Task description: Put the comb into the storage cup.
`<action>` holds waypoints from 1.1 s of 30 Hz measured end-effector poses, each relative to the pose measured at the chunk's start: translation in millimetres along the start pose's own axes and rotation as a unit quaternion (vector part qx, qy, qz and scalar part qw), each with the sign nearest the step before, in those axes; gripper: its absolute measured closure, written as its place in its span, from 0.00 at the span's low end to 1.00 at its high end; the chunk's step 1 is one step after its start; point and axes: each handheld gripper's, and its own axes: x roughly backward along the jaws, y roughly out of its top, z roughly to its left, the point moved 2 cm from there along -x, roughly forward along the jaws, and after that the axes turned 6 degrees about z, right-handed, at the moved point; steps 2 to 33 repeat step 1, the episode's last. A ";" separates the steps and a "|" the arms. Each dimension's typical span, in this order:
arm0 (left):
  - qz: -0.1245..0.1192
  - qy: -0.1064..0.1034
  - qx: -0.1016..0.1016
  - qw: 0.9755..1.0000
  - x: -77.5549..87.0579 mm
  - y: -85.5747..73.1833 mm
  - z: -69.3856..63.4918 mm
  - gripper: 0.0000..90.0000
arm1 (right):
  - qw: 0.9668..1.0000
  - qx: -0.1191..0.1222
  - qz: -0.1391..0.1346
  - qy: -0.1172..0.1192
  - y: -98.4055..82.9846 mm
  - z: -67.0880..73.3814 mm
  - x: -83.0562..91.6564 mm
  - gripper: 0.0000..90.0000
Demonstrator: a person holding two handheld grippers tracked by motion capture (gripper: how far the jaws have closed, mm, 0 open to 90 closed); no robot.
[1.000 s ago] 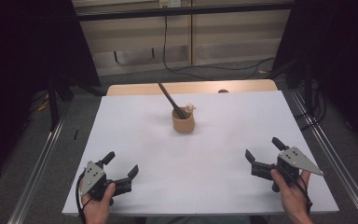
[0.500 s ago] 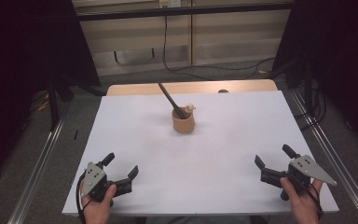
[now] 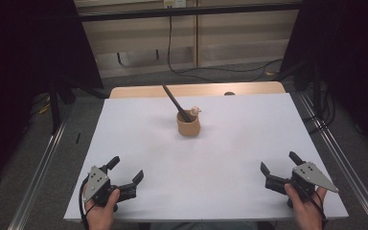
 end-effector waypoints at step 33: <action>-0.001 0.000 0.002 1.000 -0.2 -0.1 0.5 0.04 | 1.000 0.004 -0.002 0.003 0.7 1.9 -1.8 0.00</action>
